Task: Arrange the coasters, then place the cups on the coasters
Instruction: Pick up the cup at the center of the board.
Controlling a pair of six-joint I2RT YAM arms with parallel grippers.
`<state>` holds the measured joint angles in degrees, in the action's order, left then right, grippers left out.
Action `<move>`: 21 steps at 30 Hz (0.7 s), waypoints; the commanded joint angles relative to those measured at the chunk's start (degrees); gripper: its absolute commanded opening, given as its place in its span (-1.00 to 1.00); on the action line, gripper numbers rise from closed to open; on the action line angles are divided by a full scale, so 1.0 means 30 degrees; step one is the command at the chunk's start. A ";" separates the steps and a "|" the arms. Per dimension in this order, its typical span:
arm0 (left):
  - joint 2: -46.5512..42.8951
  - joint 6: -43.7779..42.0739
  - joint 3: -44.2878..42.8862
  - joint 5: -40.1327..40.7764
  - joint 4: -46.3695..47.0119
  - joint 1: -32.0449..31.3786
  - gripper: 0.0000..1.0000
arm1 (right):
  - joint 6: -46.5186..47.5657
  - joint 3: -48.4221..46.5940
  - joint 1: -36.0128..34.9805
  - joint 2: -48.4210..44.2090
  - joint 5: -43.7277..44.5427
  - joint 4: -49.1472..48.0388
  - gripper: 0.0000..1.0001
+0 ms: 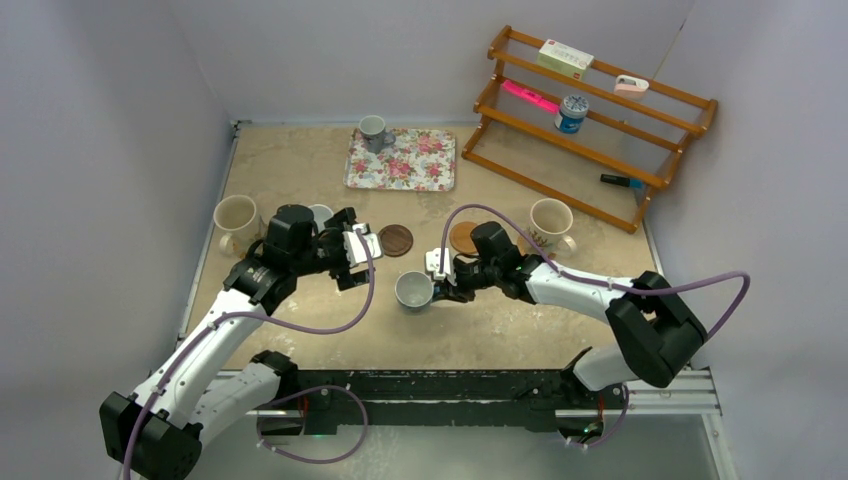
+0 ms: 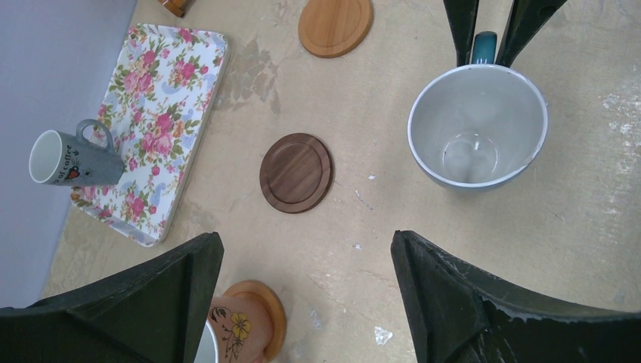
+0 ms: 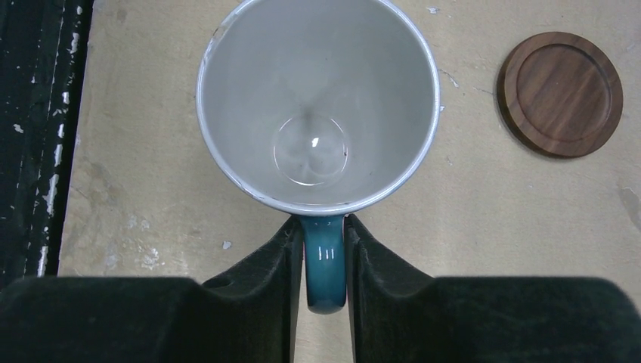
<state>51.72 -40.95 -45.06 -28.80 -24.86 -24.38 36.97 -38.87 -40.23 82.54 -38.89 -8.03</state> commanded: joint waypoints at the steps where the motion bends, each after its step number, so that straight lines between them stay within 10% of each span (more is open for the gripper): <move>1: -0.0115 0.0261 0.0283 -0.0510 0.0524 0.0186 0.74 | -0.0150 0.0096 -0.0126 0.0055 -0.0784 -0.0520 -0.46; 12: -0.0125 0.0217 0.0281 -0.0516 0.0524 0.0188 0.74 | 0.0419 0.0067 -0.0126 -0.0430 -0.1803 0.0206 -1.00; 21: -0.0162 0.0224 0.0267 -0.0567 0.0491 0.0217 0.74 | -0.0428 0.0205 0.0026 -0.1606 -0.1383 0.0002 -1.00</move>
<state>51.72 -40.97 -45.06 -28.82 -24.86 -24.36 36.99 -38.72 -40.23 81.54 -41.36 -6.07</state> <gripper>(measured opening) 0.871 0.215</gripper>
